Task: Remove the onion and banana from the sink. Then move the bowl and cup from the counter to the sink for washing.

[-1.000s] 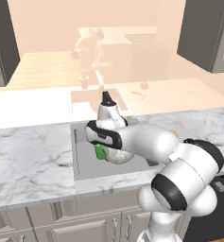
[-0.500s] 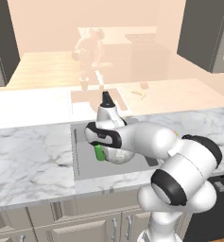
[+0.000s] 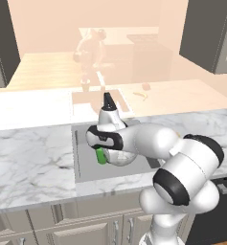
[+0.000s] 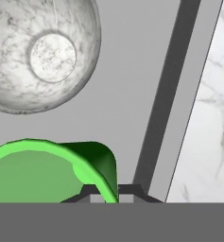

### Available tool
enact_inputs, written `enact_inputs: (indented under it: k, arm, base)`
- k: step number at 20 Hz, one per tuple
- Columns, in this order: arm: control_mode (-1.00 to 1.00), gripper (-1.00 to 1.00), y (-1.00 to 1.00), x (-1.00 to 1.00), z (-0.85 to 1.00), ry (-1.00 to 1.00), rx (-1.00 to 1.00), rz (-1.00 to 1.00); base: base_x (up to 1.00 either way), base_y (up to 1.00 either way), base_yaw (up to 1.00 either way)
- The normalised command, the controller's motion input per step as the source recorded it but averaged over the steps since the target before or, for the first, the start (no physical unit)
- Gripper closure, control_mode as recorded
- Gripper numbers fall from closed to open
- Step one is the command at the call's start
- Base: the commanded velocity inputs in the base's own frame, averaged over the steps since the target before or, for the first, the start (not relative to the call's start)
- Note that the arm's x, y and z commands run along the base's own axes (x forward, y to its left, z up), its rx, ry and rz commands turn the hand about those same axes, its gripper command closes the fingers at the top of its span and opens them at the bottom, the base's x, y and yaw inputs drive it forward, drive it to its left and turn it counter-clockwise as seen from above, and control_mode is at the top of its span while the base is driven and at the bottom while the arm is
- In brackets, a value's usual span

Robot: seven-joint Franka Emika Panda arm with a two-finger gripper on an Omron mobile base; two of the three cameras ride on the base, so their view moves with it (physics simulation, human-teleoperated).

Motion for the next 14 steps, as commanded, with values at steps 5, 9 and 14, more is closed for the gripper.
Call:
enact_inputs:
  k: [5, 9, 14]
  arm:
    - [-1.0, 1.0, 0.0, 0.02, -0.06, 0.0, 0.0, 0.0]
    - [-1.0, 1.0, 0.0, 0.0, -0.06, 0.0, 0.0, 0.0]
    - [-1.0, 1.0, 0.0, 0.0, -0.06, 0.0, 0.0, 0.0]
  base:
    - [0.0, 0.0, 0.0]
    - [0.0, 0.0, 0.0]
    - [0.0, 0.0, 0.0]
